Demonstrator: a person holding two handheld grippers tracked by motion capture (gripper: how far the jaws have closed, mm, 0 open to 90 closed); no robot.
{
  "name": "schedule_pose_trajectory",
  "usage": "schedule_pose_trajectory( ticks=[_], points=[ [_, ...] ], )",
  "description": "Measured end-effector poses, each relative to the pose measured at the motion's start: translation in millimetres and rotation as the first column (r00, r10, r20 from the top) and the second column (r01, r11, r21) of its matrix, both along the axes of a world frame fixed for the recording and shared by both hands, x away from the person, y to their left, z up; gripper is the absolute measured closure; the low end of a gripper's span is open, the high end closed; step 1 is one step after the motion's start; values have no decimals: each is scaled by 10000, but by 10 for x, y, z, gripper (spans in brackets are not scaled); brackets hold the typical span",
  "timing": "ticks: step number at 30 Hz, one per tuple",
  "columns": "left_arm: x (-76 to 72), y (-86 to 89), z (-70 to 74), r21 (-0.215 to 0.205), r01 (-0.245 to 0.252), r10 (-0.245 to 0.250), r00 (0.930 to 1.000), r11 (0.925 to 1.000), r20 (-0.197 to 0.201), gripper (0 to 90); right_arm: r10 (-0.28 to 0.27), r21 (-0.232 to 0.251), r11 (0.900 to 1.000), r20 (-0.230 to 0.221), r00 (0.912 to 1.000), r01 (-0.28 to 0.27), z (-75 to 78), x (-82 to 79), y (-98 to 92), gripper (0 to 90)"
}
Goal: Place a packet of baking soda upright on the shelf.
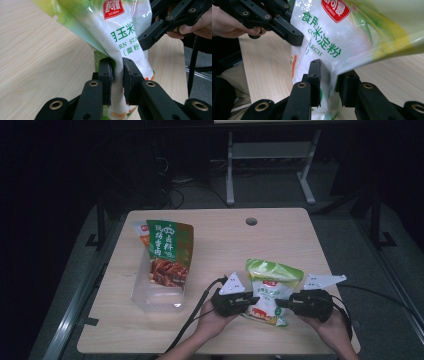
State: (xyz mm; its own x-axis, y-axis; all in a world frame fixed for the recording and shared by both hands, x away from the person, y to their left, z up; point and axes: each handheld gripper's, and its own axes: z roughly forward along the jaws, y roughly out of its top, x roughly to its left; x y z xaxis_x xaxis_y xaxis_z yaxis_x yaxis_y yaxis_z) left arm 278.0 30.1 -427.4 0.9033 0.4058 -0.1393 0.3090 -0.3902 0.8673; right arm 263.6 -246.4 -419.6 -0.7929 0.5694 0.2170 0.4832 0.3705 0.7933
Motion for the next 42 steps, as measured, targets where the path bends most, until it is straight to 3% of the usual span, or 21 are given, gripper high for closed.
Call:
schedule_pose_trajectory(
  ticks=[5, 9, 17, 19, 22, 27, 33, 42],
  points=[
    [-3, 1, 2, -6, 39, -39, 10000, 10000, -2, 781, 212, 242, 9995, -229, 9995, -206, 17, 43, 40, 622],
    [-5, 25, 2, 17, 16, -16, 10000, 10000, -36, 780, 337, 210, 9992, -312, 9989, -331, 28, 61, 97, 605],
    [-8, 108, 13, 41, -107, 107, 9999, 9999, -96, 776, 518, 32, 9987, -550, 9971, -517, 46, 86, 182, 825],
    [-11, 138, 14, -1, -115, 115, 9999, 9999, -96, 766, 484, -271, 9984, -380, 9981, -495, 74, 70, 217, 859],
    [-19, 201, 35, 7, -142, 142, 9999, 9999, -91, 734, 275, -356, 9990, -253, 9993, -284, 108, 48, 235, 877],
    [-92, 331, 91, 349, -278, 274, 9995, 9990, 128, 618, 151, -473, 9988, 151, 9998, -144, 196, 15, 255, 881],
    [-221, 527, 103, 761, -416, 398, 9989, 9962, 252, 548, -94, -643, 9979, 456, 9989, 123, 324, 52, 284, 883],
    [-470, 703, 65, 1016, -282, 226, 9982, 9944, 559, 465, 235, -696, 9974, 706, 9972, -186, 562, 196, 530, 884]
  ],
)
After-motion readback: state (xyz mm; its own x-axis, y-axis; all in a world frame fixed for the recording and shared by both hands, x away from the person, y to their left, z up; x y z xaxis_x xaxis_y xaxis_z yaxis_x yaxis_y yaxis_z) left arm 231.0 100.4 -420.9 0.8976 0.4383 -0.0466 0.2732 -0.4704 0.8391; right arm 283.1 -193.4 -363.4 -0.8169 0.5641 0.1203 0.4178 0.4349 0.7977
